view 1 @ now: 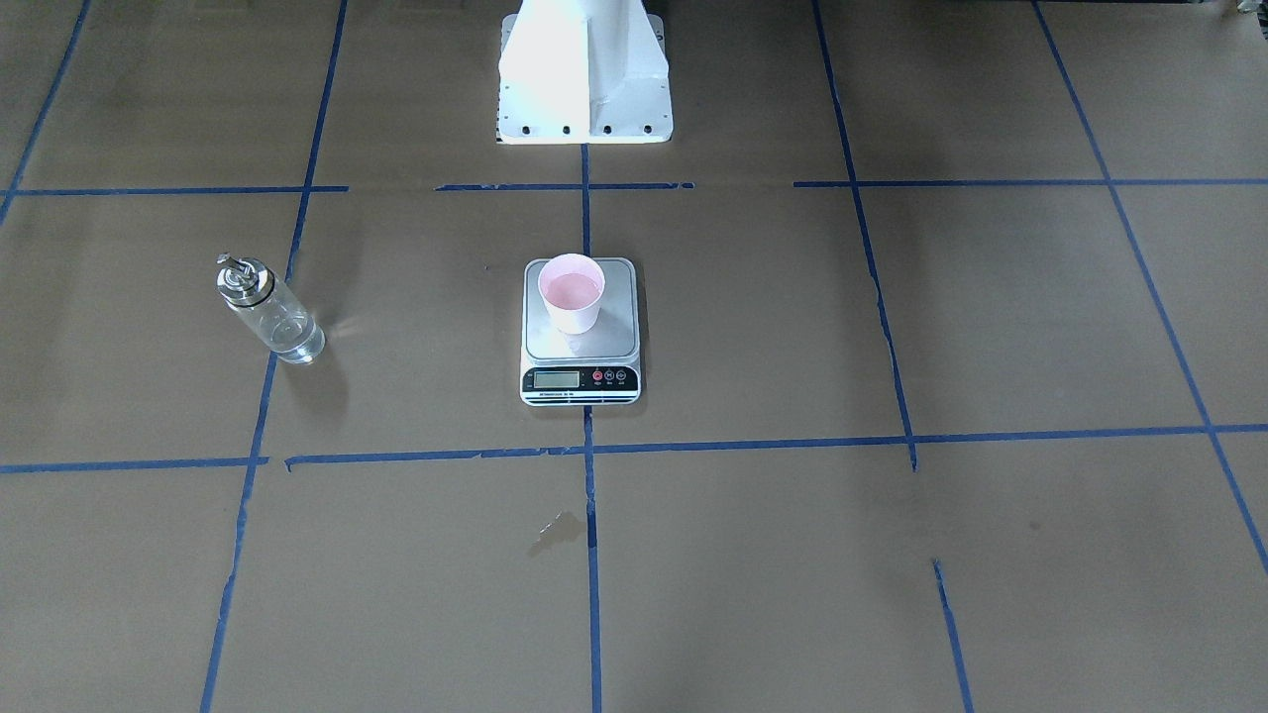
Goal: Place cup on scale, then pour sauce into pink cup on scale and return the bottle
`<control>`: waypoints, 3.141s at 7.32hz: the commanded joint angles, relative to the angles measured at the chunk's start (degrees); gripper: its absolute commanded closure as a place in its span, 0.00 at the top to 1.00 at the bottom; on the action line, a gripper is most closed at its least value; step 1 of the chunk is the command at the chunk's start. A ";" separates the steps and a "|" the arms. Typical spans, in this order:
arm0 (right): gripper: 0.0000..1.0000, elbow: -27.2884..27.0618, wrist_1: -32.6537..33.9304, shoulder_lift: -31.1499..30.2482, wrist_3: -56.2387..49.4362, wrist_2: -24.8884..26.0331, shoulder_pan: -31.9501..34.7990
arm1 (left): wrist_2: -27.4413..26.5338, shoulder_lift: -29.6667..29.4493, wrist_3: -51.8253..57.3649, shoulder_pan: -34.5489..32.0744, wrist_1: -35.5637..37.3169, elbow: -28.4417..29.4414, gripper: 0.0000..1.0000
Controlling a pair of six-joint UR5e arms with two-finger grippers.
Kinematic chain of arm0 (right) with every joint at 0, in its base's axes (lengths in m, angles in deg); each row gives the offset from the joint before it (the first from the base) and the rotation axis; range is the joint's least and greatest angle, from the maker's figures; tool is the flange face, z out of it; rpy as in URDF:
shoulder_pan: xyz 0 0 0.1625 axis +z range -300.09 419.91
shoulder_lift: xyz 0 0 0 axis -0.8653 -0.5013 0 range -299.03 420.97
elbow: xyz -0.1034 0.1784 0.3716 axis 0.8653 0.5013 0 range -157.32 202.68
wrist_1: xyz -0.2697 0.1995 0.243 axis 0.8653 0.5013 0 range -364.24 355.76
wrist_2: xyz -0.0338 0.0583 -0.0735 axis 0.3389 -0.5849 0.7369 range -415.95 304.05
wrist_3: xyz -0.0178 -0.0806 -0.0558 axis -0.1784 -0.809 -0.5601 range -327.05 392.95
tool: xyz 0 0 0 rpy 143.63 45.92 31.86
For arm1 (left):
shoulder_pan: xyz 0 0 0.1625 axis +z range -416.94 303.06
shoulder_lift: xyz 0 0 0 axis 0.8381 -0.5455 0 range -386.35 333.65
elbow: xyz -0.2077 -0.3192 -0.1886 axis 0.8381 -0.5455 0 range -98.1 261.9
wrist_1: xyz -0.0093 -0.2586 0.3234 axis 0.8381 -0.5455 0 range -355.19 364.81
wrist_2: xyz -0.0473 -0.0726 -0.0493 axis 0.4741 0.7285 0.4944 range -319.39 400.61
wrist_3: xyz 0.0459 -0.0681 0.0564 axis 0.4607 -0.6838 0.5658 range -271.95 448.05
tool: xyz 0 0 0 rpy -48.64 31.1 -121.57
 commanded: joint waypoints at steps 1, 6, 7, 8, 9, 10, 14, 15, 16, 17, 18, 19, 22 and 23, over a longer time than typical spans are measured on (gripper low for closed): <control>1.00 0.07 0.00 0.00 -0.01 0.03 -0.22 | 0.06 0.07 -0.09 0.02 0.22 0.12 1.00; 1.00 0.16 0.00 0.00 -0.01 0.03 -0.57 | 4.63 1.21 0.09 0.10 0.57 0.47 1.00; 1.00 0.24 0.00 0.00 -0.01 0.03 -0.92 | 4.54 1.30 0.09 0.10 0.66 -0.23 1.00; 1.00 0.16 0.00 0.00 -0.01 0.03 -1.10 | 4.45 1.39 0.18 0.19 0.40 -0.24 1.00; 1.00 0.07 0.00 0.00 -0.01 -0.06 -1.10 | 4.54 1.39 0.26 0.36 0.39 -0.24 1.00; 1.00 0.16 0.00 0.00 0.07 -0.06 -1.27 | 4.54 1.39 0.35 0.37 0.31 -0.24 1.00; 1.00 0.42 0.00 -1.40 0.16 -0.23 -1.27 | 4.54 1.39 0.44 0.37 -0.74 -0.24 1.00; 1.00 0.33 0.00 -1.84 0.16 -0.23 -1.27 | 4.63 1.48 0.44 0.37 -0.84 -0.32 1.00; 1.00 0.16 0.00 -1.76 0.16 -0.75 -1.27 | 4.63 1.48 0.53 0.37 -0.84 -0.32 1.00; 1.00 0.07 0.00 -1.76 0.08 -1.20 -1.27 | 4.63 1.48 0.53 0.37 -0.84 -0.24 1.00; 1.00 -0.37 -0.09 -1.76 0.08 -1.20 -1.27 | 4.54 1.39 0.53 0.37 -0.92 -0.24 1.00; 1.00 -0.37 -0.09 -1.76 0.08 -1.20 -1.27 | 4.63 1.39 0.27 0.37 -1.01 -0.32 1.00; 1.00 -0.37 -0.09 -1.58 0.08 -1.29 -1.27 | 4.54 1.39 0.18 0.37 -2.07 -0.15 1.00; 1.00 -0.37 -0.09 -1.32 -0.01 -1.29 -1.27 | 4.54 1.39 0.18 0.37 -2.07 -0.06 1.00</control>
